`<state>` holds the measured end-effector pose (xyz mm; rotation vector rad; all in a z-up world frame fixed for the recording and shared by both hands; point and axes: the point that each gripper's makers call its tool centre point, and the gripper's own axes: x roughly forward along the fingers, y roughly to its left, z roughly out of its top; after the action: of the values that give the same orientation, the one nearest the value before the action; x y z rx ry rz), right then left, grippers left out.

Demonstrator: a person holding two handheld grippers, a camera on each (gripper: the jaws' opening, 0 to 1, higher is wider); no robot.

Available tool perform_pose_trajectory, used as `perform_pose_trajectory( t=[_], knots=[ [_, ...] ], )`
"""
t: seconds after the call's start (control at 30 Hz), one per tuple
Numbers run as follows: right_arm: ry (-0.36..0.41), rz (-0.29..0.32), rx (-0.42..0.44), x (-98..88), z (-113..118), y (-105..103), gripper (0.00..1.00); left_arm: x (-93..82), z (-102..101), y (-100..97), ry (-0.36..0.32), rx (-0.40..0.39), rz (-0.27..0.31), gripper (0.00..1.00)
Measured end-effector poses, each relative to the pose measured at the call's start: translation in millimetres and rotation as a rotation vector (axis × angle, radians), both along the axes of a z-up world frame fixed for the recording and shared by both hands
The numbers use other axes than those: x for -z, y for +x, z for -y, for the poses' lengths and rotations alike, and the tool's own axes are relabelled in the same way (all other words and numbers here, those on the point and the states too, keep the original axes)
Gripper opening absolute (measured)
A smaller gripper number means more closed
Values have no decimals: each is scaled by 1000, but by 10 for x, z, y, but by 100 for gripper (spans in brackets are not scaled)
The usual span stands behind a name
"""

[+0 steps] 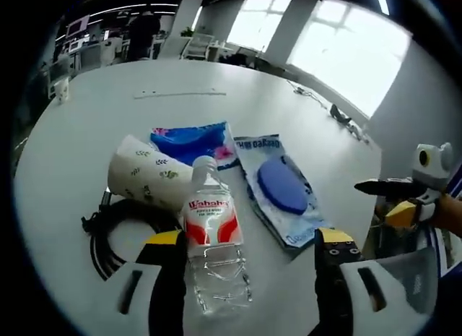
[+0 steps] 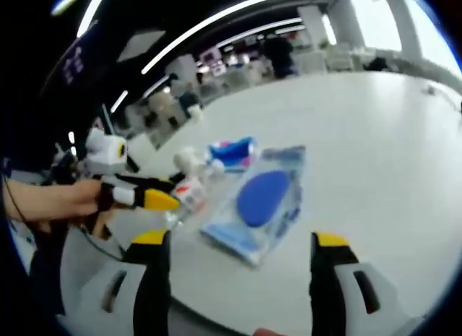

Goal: Arrange the tabletop items into an orderly group along one side of the table until the central work area is clear of visible clutter.

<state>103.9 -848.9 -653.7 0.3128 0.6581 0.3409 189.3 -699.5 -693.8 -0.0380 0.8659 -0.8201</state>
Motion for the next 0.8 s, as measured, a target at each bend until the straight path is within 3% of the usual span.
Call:
perform_pose_trajectory(
  t=[0.2,0.37,0.73,0.8],
  knots=[
    [-8,6,18,-38,66,-33,76,112,3,21,33,-14,-13,69],
    [-2,3,49,-25,105,-96,76,275,-29,18,110,-1,-27,65],
    [9,-21,102,43,139,-276,76,353,-40,114,151,-32,5,55],
    [11,-24,109,61,131,-288,75,380,-67,118,193,-21,17,53]
  ],
)
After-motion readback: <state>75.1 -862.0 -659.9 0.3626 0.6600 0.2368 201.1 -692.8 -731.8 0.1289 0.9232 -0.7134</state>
